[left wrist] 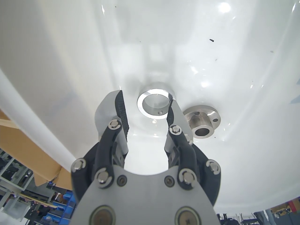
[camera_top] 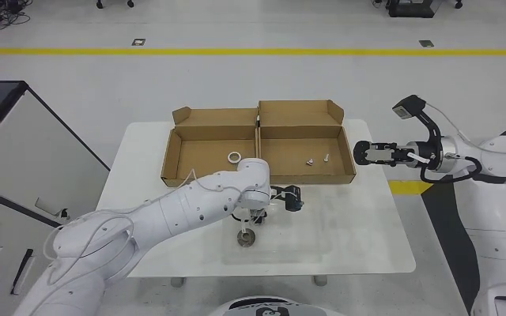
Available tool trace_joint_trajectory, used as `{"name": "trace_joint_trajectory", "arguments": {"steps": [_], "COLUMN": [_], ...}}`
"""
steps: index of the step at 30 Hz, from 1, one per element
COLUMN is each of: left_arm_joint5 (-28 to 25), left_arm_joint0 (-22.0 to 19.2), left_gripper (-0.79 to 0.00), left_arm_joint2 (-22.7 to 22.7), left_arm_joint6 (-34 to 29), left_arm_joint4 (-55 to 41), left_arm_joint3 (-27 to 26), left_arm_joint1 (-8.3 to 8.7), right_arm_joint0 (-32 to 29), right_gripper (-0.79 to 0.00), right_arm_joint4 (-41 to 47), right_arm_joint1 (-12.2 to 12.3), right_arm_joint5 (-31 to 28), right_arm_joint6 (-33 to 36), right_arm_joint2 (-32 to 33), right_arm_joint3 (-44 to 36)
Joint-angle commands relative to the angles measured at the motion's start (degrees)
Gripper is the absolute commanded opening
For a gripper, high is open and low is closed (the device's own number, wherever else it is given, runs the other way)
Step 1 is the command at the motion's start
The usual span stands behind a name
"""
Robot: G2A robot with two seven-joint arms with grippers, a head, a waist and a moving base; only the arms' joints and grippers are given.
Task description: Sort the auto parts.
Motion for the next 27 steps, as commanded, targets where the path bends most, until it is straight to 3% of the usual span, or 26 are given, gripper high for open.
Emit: {"name": "trace_joint_trajectory", "arguments": {"steps": [1, 12, 27], "left_arm_joint5": [-0.1, -0.8, 0.6], "left_arm_joint0": [0.1, -0.2, -1.0], "left_gripper": [-0.422, -0.434, -0.456], "left_arm_joint2": [0.0, 0.0, 0.0], "left_arm_joint6": [0.1, 0.8, -0.6], "left_arm_joint4": [0.4, 0.5, 0.2], "left_arm_joint3": [0.3, 0.8, 0.1], "left_arm_joint1": [-0.12, -0.50, 0.70], "right_arm_joint0": [0.0, 0.0, 0.0], "right_gripper": [0.000, 0.000, 0.000], "right_arm_joint4": [0.0, 0.0, 0.0], "right_arm_joint1": [0.0, 0.0, 0.0], "right_arm_joint5": [0.0, 0.0, 0.0], "right_arm_joint6": [0.0, 0.0, 0.0], "right_arm_joint2": [0.0, 0.0, 0.0], "right_arm_joint3": [0.0, 0.0, 0.0]}}
